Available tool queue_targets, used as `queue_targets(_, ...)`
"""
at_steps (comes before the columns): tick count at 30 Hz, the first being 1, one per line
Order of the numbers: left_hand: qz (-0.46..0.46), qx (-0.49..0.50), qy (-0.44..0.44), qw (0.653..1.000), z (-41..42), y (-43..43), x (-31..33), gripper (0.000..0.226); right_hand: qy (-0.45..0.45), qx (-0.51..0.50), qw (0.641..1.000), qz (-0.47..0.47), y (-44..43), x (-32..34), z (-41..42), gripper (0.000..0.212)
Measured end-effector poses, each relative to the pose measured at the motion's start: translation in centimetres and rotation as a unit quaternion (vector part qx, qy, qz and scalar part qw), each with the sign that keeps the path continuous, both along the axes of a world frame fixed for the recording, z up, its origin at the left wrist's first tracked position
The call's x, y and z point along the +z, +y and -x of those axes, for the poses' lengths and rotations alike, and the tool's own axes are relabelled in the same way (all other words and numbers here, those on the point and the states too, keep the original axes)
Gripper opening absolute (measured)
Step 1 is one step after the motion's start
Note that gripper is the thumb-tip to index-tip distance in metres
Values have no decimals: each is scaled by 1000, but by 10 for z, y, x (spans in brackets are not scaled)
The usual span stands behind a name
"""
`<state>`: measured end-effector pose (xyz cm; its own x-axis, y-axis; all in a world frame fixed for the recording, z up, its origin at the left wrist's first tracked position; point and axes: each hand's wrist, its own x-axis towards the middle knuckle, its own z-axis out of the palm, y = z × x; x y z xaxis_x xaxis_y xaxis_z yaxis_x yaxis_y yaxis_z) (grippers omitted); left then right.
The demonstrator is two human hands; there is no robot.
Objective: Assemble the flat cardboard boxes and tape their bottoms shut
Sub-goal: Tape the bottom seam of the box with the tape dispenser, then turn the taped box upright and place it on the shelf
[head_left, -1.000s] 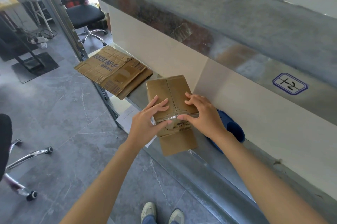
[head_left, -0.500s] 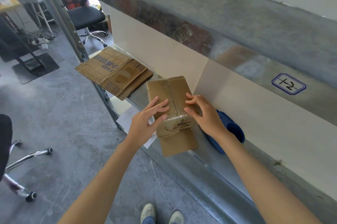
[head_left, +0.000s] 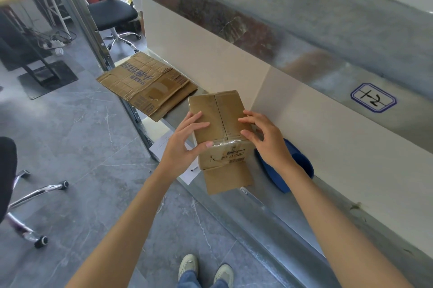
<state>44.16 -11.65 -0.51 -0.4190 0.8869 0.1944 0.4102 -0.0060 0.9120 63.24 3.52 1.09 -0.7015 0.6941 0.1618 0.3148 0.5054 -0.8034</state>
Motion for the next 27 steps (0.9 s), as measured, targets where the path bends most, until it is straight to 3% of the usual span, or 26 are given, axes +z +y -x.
queue_targets(3,9,2,11,1000,-1,-1,6,49,1,-18,1000,6,-4,1,-3,47)
queue_targets(11,29,-13,51,998,26,3,32,51,-44,-35,998,26,-11,10,-5,67)
queue_targets(18,54,-87,114,988,81,41,41,61,-54,-68,993,79,-20,18,-1,49)
queue_targets(23,82,-208,91,971,104,70,41,69,-57,-145,982,103,-38,23,6,43)
queue_targets(27,106,-279,47,953,115,80,37,70,-61,-250,965,54,-57,19,18,45)
